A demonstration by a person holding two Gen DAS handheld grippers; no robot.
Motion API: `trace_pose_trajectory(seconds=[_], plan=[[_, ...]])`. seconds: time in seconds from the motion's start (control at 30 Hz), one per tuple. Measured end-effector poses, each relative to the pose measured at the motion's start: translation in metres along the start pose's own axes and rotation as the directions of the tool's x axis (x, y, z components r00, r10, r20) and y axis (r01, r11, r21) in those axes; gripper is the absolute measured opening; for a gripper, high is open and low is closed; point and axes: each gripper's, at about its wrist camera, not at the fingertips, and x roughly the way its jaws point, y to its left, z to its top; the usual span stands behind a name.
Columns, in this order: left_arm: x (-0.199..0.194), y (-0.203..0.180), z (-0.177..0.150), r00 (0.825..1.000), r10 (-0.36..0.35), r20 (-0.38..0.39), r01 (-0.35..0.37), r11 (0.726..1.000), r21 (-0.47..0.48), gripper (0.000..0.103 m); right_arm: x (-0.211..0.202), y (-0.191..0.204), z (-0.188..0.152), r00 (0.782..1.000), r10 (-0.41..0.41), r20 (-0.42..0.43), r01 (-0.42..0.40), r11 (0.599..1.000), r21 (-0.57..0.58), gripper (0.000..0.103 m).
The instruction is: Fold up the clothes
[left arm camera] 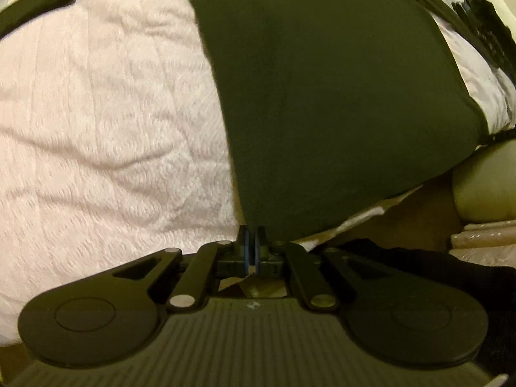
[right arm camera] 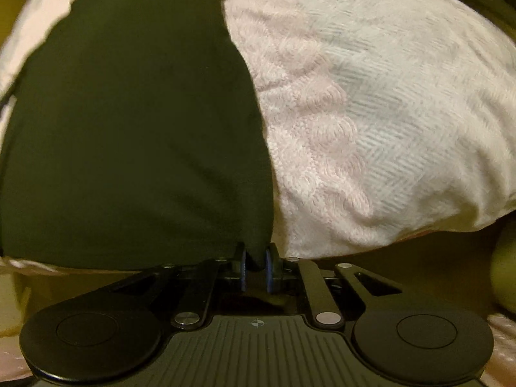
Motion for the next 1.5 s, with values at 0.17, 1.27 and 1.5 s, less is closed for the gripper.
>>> trace_pose_trajectory(seconds=[0.17,1.27,1.5], plan=[[-0.033,0.011,0.006,0.997,0.076,0.030,-0.075,0.996,-0.039,0.010,-0.045,0.043,0.014,0.992,-0.068,0.106,0.073,0.997,-0.034,0.053],[-0.184,0.017,0.119,0.884,0.259,0.390,-0.262,0.964,-0.045,0.073,-0.215,0.186,0.067,0.909,-0.117,0.400,0.072,0.989,0.127,0.076],[-0.197,0.077,0.138,0.897,0.112,0.428,-0.206,0.962,0.179,0.076,-0.225,0.259,0.021,0.881,-0.242,0.406,0.103,0.936,0.335,0.076]])
